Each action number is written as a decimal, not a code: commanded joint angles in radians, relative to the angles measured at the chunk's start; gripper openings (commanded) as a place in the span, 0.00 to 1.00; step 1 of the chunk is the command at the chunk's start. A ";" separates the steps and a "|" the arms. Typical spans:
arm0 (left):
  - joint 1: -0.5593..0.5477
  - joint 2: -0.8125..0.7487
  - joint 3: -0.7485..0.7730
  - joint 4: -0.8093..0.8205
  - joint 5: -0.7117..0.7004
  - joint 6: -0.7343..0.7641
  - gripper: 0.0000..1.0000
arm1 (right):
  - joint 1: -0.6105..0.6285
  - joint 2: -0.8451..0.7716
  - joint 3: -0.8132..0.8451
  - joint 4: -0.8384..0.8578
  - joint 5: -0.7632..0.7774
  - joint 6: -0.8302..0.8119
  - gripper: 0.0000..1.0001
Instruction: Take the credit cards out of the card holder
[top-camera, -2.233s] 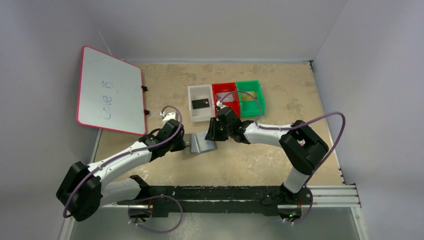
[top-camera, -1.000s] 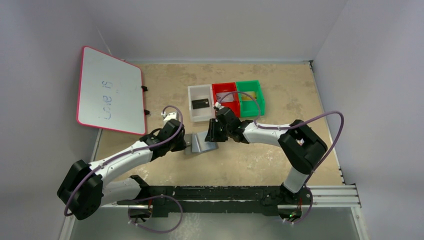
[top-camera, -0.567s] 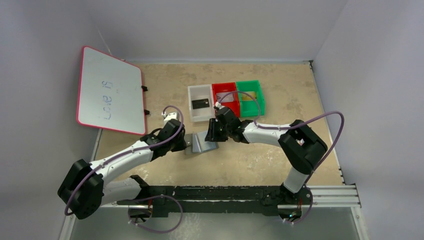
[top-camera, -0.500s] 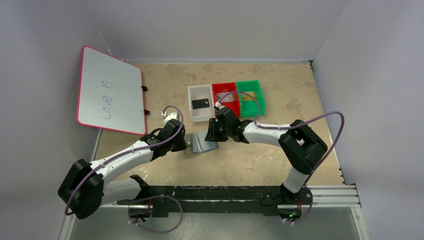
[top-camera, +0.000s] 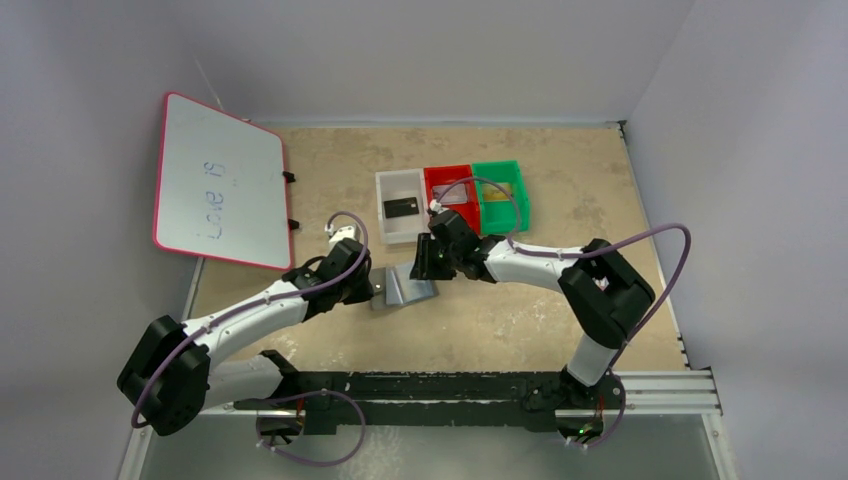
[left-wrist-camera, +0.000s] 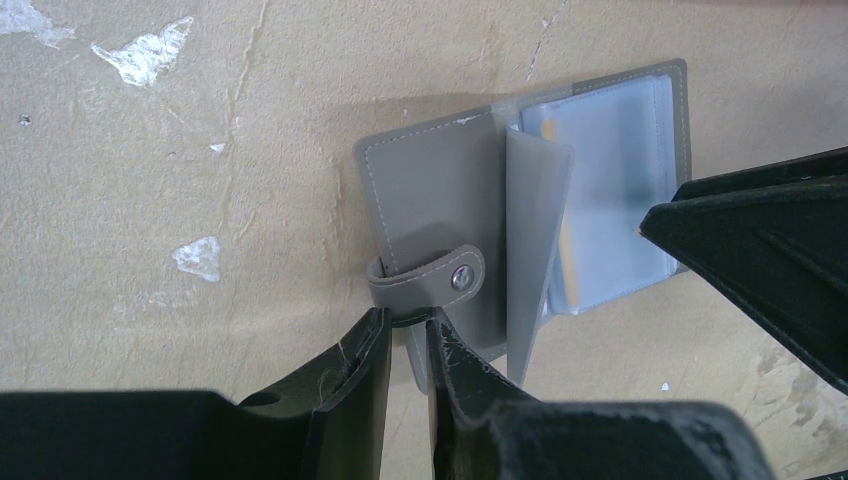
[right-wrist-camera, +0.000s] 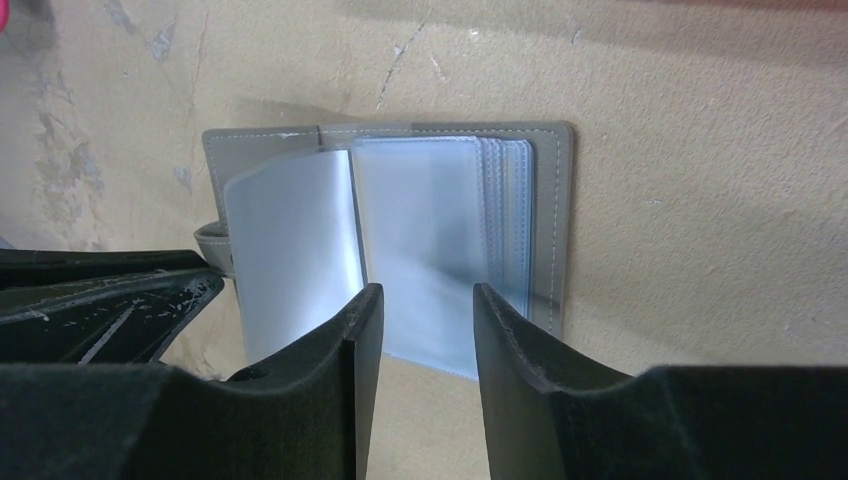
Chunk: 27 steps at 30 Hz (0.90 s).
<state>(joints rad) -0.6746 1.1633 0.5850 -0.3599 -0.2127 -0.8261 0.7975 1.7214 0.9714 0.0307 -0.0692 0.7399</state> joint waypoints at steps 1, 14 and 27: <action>0.004 -0.001 0.017 0.033 0.001 0.003 0.19 | -0.001 0.007 0.032 -0.027 0.021 -0.008 0.41; 0.003 0.002 0.016 0.036 0.006 0.006 0.19 | 0.000 0.033 0.031 0.013 -0.019 -0.029 0.35; 0.003 0.017 0.012 0.056 0.016 0.007 0.19 | -0.001 -0.005 0.056 0.017 -0.041 -0.049 0.28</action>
<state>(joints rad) -0.6743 1.1709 0.5850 -0.3523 -0.2115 -0.8261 0.7975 1.7458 0.9928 0.0299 -0.0738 0.7094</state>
